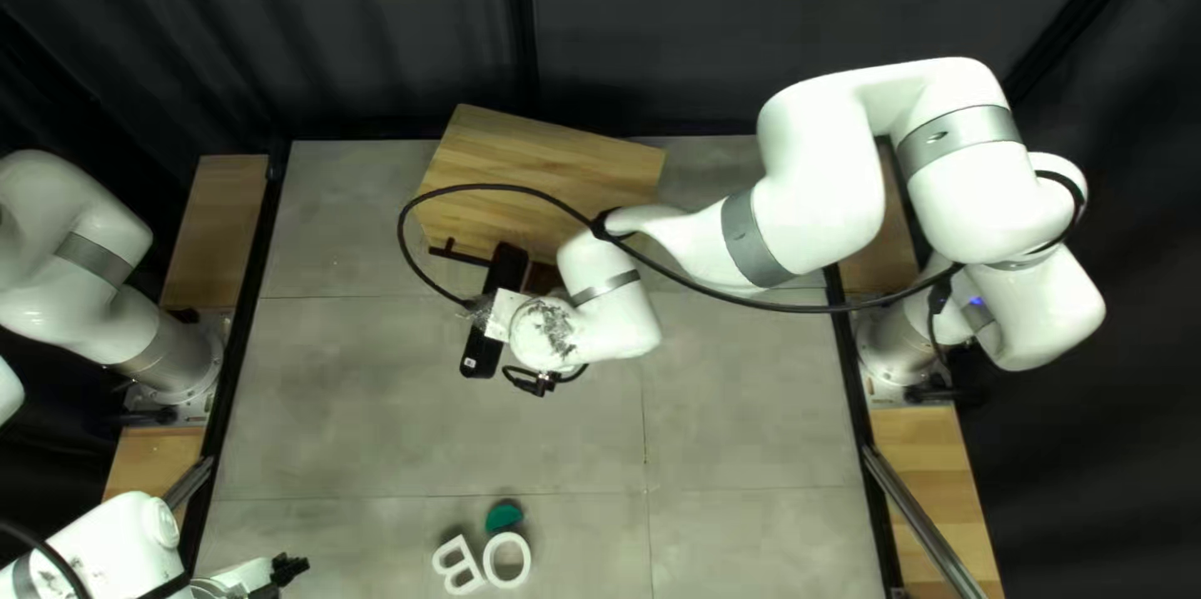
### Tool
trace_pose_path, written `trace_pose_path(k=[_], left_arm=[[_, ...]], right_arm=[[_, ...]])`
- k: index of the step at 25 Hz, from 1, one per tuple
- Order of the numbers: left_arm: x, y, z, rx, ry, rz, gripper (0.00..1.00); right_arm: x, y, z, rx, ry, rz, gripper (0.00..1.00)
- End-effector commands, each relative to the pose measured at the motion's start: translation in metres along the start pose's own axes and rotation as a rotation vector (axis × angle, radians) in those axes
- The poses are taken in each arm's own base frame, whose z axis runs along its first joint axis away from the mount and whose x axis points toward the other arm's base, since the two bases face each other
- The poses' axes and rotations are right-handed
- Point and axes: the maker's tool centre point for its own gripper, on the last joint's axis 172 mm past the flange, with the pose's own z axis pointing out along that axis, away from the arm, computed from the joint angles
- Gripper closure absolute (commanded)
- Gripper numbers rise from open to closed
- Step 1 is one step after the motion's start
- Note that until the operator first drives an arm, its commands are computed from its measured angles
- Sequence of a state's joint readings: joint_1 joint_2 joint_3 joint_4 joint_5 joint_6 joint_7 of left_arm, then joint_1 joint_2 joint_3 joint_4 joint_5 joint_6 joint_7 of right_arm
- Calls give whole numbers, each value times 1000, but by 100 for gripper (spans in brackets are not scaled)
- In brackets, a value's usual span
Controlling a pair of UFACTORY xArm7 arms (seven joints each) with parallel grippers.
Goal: Open drawers and place objects into drawer and close
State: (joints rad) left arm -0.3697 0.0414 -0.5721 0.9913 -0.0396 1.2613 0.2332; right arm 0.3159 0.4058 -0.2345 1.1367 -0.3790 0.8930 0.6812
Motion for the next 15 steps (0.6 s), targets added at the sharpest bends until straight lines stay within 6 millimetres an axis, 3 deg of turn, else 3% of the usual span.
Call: trace_pose_path(k=[1, 15], left_arm=[[0, 0, 0, 0, 0, 0, 0], [0, 0, 0, 0, 0, 0, 0]], right_arm=[[2, 1, 3, -6, 2, -5, 0], [1, -3, 3, 9, 17, 15, 0]])
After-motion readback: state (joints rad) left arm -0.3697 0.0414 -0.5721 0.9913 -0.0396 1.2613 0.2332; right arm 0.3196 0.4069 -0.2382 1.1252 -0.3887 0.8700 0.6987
